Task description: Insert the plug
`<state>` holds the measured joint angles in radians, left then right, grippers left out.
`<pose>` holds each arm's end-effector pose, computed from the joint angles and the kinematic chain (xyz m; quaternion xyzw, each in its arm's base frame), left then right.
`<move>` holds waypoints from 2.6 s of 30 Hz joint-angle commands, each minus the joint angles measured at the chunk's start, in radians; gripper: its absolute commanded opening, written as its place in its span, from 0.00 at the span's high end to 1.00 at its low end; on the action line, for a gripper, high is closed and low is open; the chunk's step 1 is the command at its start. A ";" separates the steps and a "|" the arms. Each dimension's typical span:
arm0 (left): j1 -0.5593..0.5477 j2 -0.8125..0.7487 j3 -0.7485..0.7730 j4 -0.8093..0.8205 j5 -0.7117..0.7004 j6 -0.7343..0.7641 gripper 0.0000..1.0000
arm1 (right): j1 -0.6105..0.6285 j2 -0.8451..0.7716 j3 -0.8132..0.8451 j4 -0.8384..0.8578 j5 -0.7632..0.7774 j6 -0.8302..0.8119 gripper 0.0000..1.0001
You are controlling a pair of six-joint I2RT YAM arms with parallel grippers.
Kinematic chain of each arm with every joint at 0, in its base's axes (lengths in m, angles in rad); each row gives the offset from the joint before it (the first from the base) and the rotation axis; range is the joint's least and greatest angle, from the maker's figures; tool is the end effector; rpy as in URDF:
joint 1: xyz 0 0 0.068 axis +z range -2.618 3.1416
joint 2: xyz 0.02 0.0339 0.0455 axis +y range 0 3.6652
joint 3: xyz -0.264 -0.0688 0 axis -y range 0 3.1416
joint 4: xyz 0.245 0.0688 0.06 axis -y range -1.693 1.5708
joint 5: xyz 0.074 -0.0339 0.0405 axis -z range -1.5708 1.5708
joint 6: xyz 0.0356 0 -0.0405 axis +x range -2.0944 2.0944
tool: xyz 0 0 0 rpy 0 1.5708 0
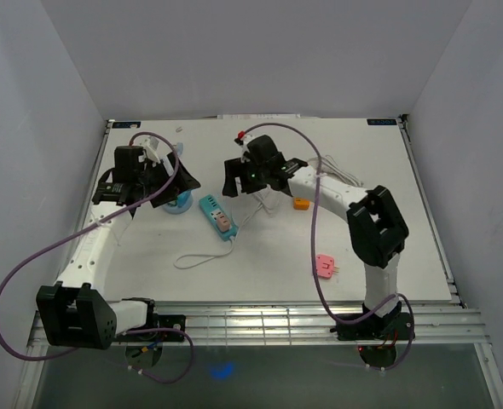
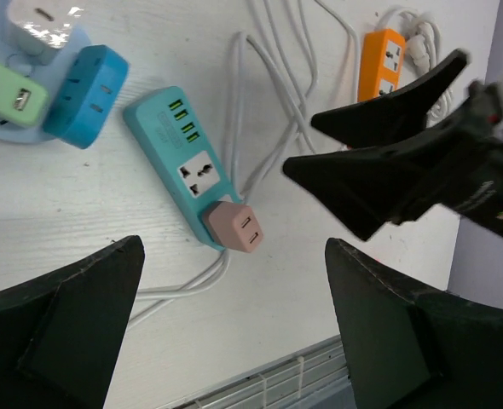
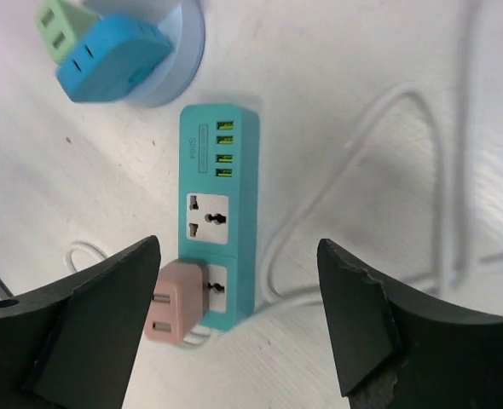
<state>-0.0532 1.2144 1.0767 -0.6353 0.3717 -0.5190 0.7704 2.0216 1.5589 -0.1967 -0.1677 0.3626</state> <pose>0.2545 -0.0265 0.3119 -0.1392 0.8977 -0.2711 0.3181 0.3312 0.3297 0.2286 -0.2173 0.8688 0.2988 0.3297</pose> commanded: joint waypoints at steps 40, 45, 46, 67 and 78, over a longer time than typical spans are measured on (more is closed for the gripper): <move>-0.623 0.711 0.384 0.260 -0.310 0.005 0.08 | -0.388 -0.142 -0.295 -0.093 0.274 -0.143 0.64; -0.666 0.777 0.474 0.207 -0.433 0.091 0.09 | -0.425 -0.263 -0.474 -0.069 0.235 -0.146 0.67; -0.680 0.790 0.515 0.198 -0.457 0.102 0.10 | -0.431 -0.299 -0.499 -0.067 0.231 -0.148 0.68; -0.525 0.995 0.623 0.068 -0.569 0.082 0.78 | -0.468 -0.639 -0.781 -0.073 0.073 -0.157 0.79; -0.358 0.821 0.460 0.062 -0.608 0.043 0.25 | -0.240 -0.638 -0.806 -0.067 0.111 -0.088 0.77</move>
<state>-0.4004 2.1136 1.5642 -0.5232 -0.2031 -0.4717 0.4831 1.3983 0.7475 -0.2886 -0.0395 0.2394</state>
